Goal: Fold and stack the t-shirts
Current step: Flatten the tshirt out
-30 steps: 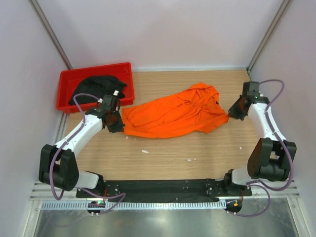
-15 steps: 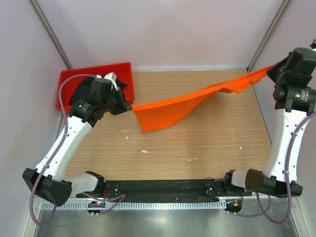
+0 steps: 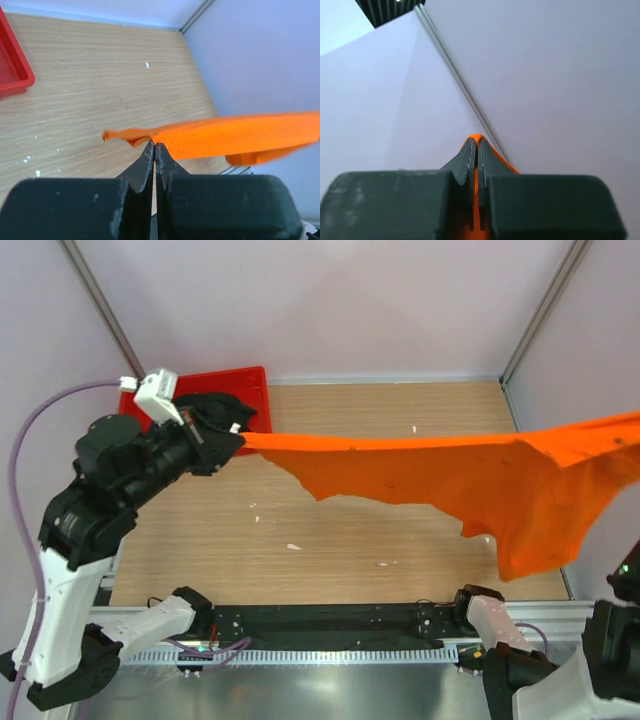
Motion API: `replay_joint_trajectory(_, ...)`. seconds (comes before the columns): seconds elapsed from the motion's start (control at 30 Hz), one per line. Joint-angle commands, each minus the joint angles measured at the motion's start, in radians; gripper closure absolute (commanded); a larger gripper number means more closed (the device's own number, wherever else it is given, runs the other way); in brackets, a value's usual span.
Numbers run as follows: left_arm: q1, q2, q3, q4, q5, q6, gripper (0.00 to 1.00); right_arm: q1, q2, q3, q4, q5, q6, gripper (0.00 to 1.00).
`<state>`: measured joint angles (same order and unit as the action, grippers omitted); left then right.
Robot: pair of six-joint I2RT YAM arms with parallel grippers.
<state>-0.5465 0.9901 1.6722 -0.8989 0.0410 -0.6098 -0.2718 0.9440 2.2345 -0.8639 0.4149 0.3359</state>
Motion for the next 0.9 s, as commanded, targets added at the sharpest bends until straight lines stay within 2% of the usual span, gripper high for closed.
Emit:
replay_joint_trajectory(0.0, -0.012, -0.053, 0.058, -0.055, -0.113, 0.05, 1.0, 0.009, 0.012, 0.005, 0.045, 0.065, -0.066, 0.99)
replay_joint_trajectory(0.17, -0.038, 0.014, 0.167, -0.04, -0.177, 0.102, 1.0, 0.016, 0.03, -0.083, 0.15, 0.053, -0.069, 0.99)
replay_joint_trajectory(0.27, -0.05, 0.138, 0.249, -0.035, -0.217, 0.143, 1.0, 0.016, 0.045, -0.194, 0.312, 0.047, -0.042, 0.99)
replay_joint_trajectory(0.37, -0.055, 0.226, 0.331, -0.038, -0.248, 0.166, 1.0, 0.016, 0.082, -0.237, 0.387, 0.038, -0.023, 0.99)
replay_joint_trajectory(0.43, -0.064, 0.312, 0.435, -0.049, -0.282, 0.191, 1.0, 0.016, 0.133, -0.234, 0.44, 0.009, -0.018, 0.99)
replay_joint_trajectory(0.57, -0.069, 0.389, 0.55, -0.07, -0.346, 0.206, 1.0, 0.016, 0.202, -0.184, 0.474, -0.016, -0.041, 0.99)
replay_joint_trajectory(0.87, -0.073, 0.32, 0.528, -0.066, -0.36, 0.222, 1.0, 0.016, 0.144, -0.183, 0.473, -0.016, -0.055, 0.99)
